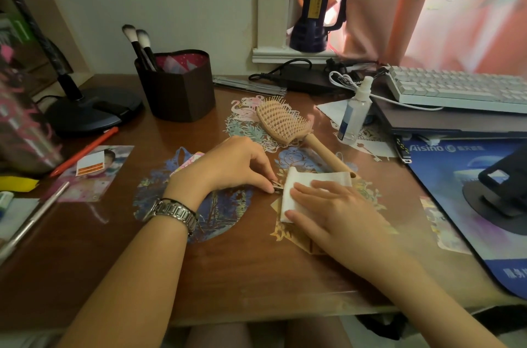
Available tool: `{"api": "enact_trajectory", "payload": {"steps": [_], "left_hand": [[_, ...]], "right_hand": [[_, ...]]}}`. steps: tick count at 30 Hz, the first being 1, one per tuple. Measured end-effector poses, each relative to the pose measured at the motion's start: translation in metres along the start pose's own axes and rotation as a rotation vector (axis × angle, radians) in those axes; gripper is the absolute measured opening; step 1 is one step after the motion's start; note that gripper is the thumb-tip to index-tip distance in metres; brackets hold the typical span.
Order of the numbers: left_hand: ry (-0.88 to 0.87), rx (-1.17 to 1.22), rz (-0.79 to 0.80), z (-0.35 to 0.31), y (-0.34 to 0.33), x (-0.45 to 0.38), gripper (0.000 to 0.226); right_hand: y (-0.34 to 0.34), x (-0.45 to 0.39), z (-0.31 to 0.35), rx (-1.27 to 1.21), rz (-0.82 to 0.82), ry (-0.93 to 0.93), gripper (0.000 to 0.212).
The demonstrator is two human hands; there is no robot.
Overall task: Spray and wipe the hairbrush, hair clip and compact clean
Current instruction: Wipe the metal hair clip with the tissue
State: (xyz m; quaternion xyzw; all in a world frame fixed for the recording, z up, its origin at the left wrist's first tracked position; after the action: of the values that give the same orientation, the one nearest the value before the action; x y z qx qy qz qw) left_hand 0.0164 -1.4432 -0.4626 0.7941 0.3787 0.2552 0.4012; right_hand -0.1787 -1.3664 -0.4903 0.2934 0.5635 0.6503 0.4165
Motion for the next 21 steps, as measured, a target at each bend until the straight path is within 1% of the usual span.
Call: {"api": "enact_trajectory", "payload": {"steps": [8, 16, 21], "left_hand": [[-0.013, -0.024, -0.029, 0.001, 0.001, -0.001, 0.012], [0.002, -0.022, -0.018, 0.002, 0.001, 0.000, 0.014], [-0.002, -0.022, -0.021, 0.001, 0.001, -0.001, 0.015]], "right_hand": [[0.002, -0.016, 0.015, -0.005, -0.002, 0.065, 0.049], [0.002, 0.002, -0.006, -0.013, 0.048, 0.027, 0.052], [0.003, -0.001, -0.001, 0.019, 0.050, 0.030, 0.053]]}}
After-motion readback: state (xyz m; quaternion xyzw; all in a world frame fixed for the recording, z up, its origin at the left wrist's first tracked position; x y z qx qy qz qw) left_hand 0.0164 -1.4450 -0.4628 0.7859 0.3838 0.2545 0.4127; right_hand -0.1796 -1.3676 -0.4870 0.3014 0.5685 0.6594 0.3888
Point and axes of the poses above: each hand's wrist, its own x-axis away from the middle knuckle, its own y-axis out of the back of the hand, z = x × y, the point moved 2 cm from there along -x, towards the middle knuckle, and after that the axes turned 10 degrees about z, right-handed, at the moved point
